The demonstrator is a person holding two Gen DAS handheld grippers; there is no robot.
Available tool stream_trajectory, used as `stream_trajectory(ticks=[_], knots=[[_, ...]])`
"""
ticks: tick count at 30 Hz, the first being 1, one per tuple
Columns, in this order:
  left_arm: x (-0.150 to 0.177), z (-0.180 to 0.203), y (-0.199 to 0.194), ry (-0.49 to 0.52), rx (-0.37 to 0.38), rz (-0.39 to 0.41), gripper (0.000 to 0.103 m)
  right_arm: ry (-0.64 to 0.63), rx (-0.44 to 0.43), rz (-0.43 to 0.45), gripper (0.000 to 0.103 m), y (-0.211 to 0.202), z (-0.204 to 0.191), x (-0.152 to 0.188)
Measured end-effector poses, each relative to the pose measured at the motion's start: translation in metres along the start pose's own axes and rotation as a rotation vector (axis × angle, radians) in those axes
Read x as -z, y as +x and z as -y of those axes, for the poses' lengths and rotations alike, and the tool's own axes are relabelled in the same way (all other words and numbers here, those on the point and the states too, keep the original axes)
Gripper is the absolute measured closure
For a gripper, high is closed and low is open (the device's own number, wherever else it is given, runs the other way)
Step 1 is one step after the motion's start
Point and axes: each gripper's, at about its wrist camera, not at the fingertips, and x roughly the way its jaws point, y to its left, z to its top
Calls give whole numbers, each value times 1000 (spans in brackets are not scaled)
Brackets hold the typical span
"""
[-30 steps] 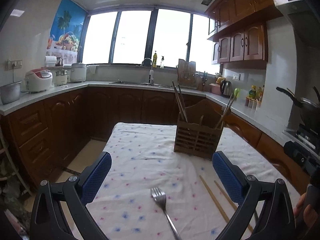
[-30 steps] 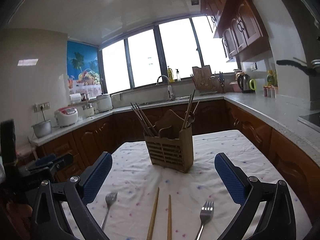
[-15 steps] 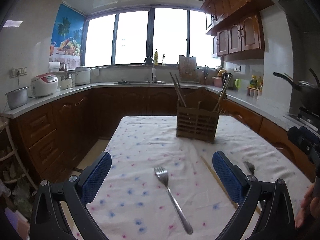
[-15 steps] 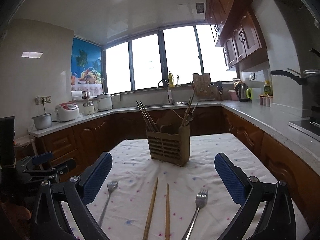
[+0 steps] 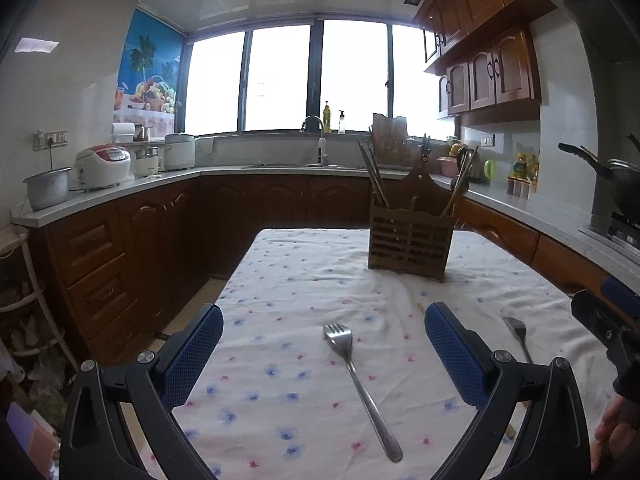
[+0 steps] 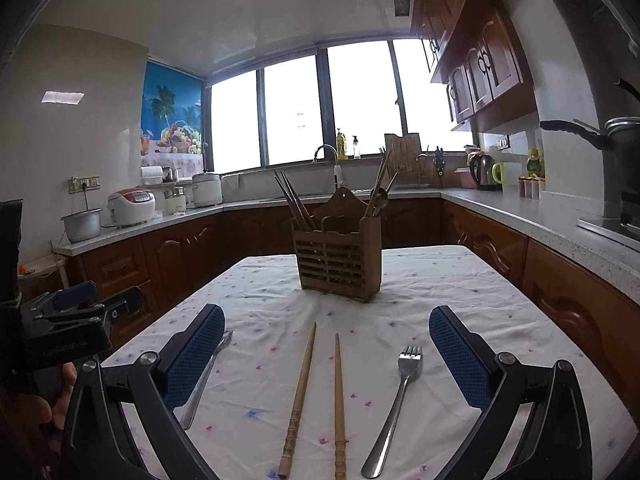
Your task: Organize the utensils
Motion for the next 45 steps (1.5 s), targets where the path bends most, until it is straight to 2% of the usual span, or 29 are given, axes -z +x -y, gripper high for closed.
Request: stream_trajectory(ticks=[17, 45], knots=[[12, -6, -3, 16, -4, 24, 1, 18, -3, 14, 0, -3, 2, 4], [13, -4, -5, 45, -5, 23, 1, 35, -5, 13, 0, -4, 5, 4]])
